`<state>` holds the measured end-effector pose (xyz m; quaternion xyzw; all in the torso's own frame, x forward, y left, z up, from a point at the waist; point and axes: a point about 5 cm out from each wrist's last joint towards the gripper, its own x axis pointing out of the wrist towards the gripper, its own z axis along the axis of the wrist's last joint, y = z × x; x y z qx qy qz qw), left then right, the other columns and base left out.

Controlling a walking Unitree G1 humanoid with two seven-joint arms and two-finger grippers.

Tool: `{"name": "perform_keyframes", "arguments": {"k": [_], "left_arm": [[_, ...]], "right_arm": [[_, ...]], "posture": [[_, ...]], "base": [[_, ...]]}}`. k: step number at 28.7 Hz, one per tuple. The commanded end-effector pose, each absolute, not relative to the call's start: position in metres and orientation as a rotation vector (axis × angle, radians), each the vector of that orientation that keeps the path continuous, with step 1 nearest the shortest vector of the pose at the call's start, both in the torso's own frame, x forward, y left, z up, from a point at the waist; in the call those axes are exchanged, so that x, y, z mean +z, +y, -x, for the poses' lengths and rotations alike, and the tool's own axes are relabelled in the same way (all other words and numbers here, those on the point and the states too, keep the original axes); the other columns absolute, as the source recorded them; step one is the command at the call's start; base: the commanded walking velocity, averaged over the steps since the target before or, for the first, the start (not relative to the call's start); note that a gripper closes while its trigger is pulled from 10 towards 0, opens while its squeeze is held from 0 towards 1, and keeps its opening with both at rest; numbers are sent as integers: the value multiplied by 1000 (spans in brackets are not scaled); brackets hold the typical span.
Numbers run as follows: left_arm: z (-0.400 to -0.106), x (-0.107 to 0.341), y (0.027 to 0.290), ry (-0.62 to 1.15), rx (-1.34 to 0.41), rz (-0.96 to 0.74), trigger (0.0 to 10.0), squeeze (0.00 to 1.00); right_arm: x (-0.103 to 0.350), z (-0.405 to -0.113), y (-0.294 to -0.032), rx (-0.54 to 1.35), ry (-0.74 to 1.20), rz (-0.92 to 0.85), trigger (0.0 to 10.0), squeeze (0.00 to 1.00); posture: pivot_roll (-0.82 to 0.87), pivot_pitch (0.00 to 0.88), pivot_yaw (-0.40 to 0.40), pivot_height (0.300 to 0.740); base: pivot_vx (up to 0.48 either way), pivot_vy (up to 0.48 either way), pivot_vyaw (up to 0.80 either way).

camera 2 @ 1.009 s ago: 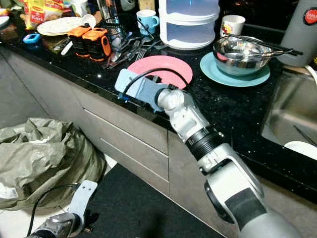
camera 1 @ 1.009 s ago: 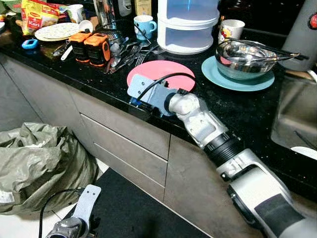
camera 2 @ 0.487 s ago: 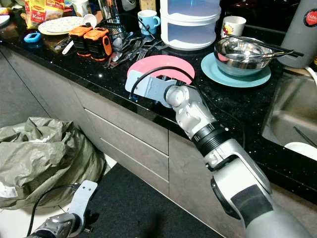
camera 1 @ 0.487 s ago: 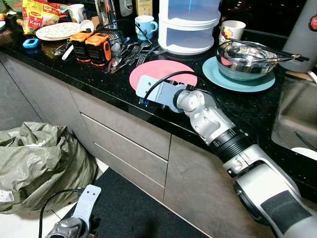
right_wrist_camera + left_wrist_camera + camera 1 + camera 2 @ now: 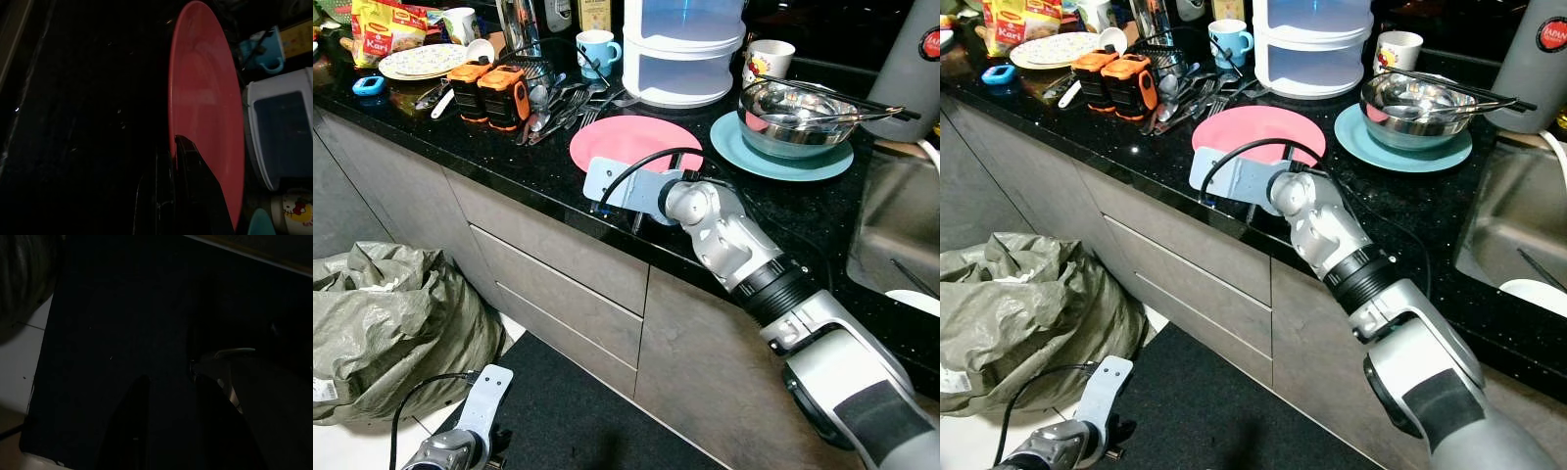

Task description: Kitchen organization

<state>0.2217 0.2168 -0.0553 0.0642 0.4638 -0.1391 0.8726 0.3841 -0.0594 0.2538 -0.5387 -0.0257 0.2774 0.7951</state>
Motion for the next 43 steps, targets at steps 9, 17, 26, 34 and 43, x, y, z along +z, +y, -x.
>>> {"name": "perform_keyframes", "arguments": {"k": [9,17,26,34,43], "left_arm": [[-214,-60,216,994,-288,-125,10000,0],[-216,-59,216,987,-283,-127,10000,0],[-215,-59,217,990,-289,-131,10000,0],[-215,-60,216,991,-293,-128,10000,0],[-215,-60,215,989,-291,-123,10000,0]], "right_arm": [[313,-360,-40,636,-509,392,0,0],[324,-357,-58,612,-547,-150,0,0],[326,-365,-90,499,-520,-290,0,0],[342,-366,-112,473,-565,-398,0,0],[359,-367,-130,449,-624,-526,0,0]], "posture": [[20,76,17,740],[25,72,18,740],[22,72,29,740],[21,74,27,740],[25,79,24,740]], "base": [[0,0,0],[0,0,0],[0,0,-711],[0,0,-800],[0,0,-800]]}}
